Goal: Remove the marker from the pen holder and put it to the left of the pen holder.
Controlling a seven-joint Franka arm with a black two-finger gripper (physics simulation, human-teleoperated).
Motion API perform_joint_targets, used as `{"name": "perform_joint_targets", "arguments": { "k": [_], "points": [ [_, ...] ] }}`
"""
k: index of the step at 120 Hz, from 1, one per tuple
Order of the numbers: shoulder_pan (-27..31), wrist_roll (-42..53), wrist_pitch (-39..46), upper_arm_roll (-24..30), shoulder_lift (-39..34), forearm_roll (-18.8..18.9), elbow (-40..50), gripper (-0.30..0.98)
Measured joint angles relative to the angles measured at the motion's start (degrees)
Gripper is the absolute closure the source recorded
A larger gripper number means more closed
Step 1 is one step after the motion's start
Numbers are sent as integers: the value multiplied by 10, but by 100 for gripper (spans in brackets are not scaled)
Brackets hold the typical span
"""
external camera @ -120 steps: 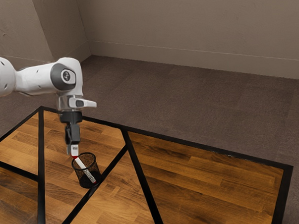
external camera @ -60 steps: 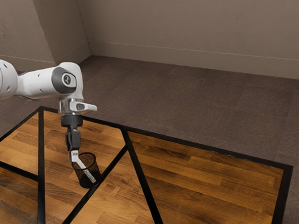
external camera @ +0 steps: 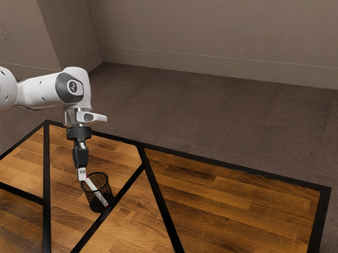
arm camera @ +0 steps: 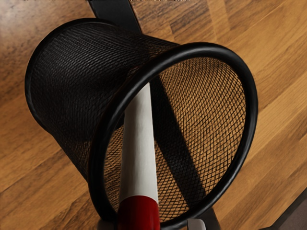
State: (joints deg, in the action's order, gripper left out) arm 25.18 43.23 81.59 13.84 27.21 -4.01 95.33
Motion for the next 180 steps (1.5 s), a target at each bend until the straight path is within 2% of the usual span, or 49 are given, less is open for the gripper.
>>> {"name": "perform_joint_targets", "arguments": {
  "k": [8, 17, 38, 59, 82, 95, 109, 124, 128, 148, 165, 180],
  "points": [
    [-2, -1, 0, 0, -2, 3, -4, 61],
    [-1, -5, 1, 2, -8, 4, -7, 72],
    [4, -14, 4, 4, -39, 4, -1, 77],
    [85, -19, -5, 70, -99, 5, 16, 78],
    [167, -17, -34, 106, -147, 4, 18, 79],
    [209, -11, -43, 108, -132, 4, 14, 79],
    [213, -5, -46, 107, -57, 10, -10, 79],
    [223, 0, -46, 105, -22, 13, -17, 79],
    [228, 1, -46, 105, -16, 14, -17, 76],
    [241, 7, -49, 112, -13, 10, -18, 39],
    [328, 12, -47, 243, -81, 39, -14, 20],
    [339, 15, -46, 341, -181, 74, -12, 11]
  ]
}}
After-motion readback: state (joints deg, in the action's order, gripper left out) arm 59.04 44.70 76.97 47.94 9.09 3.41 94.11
